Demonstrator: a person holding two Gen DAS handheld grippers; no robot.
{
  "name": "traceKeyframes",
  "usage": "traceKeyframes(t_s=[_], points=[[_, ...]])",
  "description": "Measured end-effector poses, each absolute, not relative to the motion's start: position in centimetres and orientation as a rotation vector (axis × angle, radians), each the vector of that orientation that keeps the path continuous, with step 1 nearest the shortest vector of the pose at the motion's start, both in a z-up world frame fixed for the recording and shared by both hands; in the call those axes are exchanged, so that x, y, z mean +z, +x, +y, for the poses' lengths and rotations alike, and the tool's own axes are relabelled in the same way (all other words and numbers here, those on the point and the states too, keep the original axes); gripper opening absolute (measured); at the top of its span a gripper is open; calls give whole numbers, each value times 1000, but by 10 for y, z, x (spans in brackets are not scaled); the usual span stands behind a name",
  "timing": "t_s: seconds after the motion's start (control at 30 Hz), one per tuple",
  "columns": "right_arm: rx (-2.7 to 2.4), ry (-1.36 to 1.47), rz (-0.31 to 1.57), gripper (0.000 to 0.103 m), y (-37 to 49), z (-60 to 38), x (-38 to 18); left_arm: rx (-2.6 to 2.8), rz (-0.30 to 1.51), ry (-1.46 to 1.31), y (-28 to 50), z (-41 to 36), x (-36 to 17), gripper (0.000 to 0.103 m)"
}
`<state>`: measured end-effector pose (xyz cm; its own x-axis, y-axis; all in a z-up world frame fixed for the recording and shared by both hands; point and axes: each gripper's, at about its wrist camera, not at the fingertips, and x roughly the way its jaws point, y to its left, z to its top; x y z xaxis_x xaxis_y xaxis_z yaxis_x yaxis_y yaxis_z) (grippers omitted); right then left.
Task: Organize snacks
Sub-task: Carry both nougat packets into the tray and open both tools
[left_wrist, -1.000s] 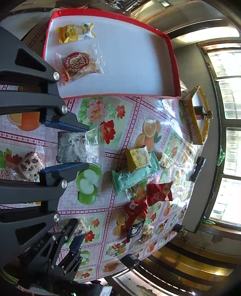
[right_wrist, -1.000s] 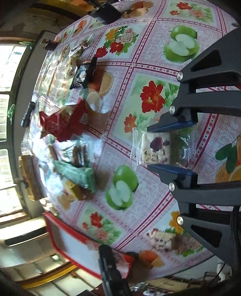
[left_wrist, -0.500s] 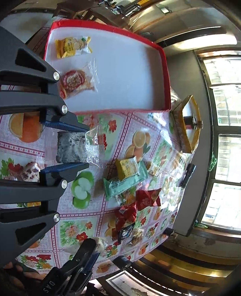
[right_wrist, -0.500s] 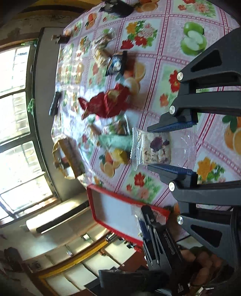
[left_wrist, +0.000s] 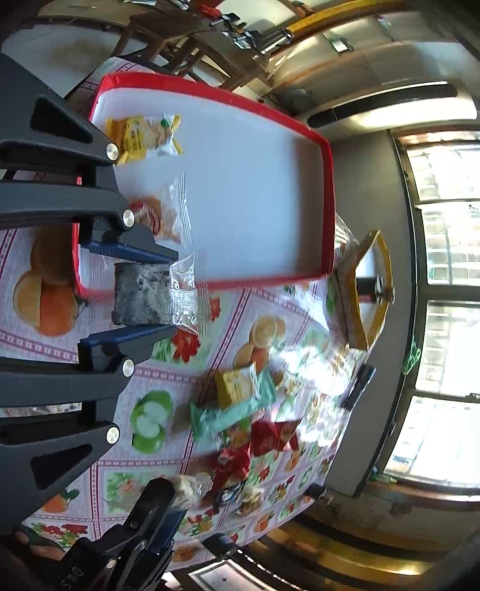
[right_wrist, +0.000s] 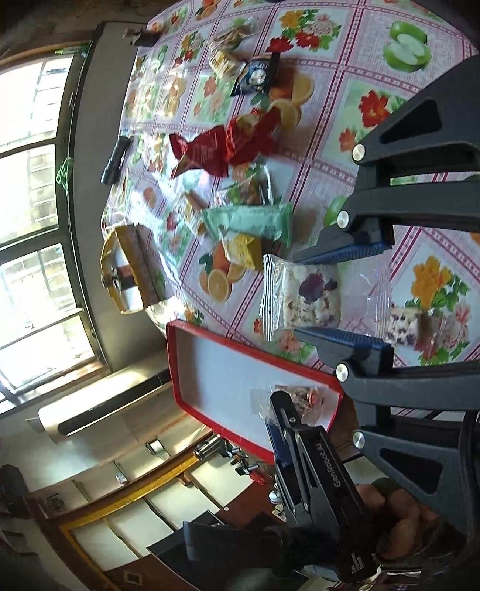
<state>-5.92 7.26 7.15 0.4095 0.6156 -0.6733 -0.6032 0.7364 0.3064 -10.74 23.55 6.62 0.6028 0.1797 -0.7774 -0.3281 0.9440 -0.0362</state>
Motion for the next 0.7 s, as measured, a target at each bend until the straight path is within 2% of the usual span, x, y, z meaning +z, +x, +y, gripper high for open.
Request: traceKeyframes(t_s=[0.43, 0.7], points=[[867, -9, 874, 35, -58, 123, 69, 359, 886, -239, -111, 276, 57, 31], [967, -9, 889, 35, -49, 178, 66, 426, 876, -325, -111, 334, 55, 31]])
